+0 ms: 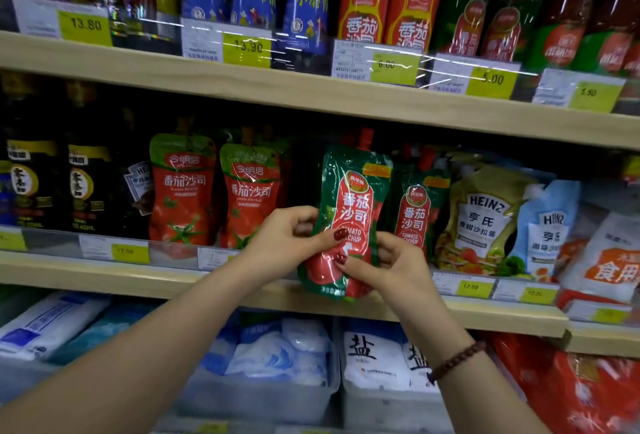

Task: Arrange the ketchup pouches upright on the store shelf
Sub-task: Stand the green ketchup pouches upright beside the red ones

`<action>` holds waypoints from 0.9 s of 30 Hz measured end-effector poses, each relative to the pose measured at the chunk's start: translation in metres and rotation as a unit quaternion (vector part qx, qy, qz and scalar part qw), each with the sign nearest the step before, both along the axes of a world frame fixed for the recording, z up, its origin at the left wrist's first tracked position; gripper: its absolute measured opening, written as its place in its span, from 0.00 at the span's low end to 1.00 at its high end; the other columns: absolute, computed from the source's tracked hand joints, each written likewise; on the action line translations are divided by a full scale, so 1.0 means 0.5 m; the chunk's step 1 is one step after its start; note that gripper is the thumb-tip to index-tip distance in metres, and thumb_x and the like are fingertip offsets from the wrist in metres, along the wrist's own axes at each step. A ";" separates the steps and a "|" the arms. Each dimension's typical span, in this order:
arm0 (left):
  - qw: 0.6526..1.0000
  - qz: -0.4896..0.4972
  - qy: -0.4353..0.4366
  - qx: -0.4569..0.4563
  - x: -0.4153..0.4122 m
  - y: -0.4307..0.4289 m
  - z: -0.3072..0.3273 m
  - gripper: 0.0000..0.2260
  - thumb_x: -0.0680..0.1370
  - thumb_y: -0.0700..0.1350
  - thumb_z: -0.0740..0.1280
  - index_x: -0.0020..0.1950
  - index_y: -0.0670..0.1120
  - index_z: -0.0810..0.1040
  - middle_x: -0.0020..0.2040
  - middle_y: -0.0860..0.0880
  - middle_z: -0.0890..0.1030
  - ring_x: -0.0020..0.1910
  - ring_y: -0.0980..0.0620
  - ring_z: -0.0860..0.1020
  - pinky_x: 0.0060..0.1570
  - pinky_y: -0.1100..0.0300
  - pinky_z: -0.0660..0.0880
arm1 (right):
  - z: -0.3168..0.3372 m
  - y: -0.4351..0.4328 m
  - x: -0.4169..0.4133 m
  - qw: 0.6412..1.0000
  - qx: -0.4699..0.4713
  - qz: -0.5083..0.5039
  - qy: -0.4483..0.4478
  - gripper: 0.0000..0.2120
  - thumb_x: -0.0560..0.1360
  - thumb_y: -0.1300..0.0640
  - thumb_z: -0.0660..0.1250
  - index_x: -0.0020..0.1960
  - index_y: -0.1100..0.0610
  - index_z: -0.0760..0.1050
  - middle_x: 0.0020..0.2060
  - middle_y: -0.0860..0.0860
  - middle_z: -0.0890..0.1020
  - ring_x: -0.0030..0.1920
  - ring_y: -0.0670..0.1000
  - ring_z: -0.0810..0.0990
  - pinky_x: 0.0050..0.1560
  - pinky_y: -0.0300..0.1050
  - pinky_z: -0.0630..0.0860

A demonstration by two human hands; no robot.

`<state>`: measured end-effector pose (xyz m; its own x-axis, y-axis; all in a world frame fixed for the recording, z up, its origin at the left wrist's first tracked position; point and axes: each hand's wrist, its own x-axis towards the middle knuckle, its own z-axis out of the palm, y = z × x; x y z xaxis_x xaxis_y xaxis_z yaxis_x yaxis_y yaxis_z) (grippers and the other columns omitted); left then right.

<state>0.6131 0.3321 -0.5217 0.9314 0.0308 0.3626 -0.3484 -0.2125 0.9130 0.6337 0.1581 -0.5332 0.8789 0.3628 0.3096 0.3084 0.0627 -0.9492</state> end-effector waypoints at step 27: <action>0.985 0.091 -0.026 0.143 0.089 0.038 -0.028 0.30 0.68 0.32 0.73 0.66 0.50 0.69 0.48 0.49 0.76 0.47 0.52 0.79 0.42 0.64 0.79 | 0.005 0.042 0.126 0.980 -0.116 -0.092 -0.133 0.17 0.65 0.59 0.77 0.49 0.49 0.74 0.44 0.43 0.81 0.42 0.35 0.80 0.35 0.28 0.76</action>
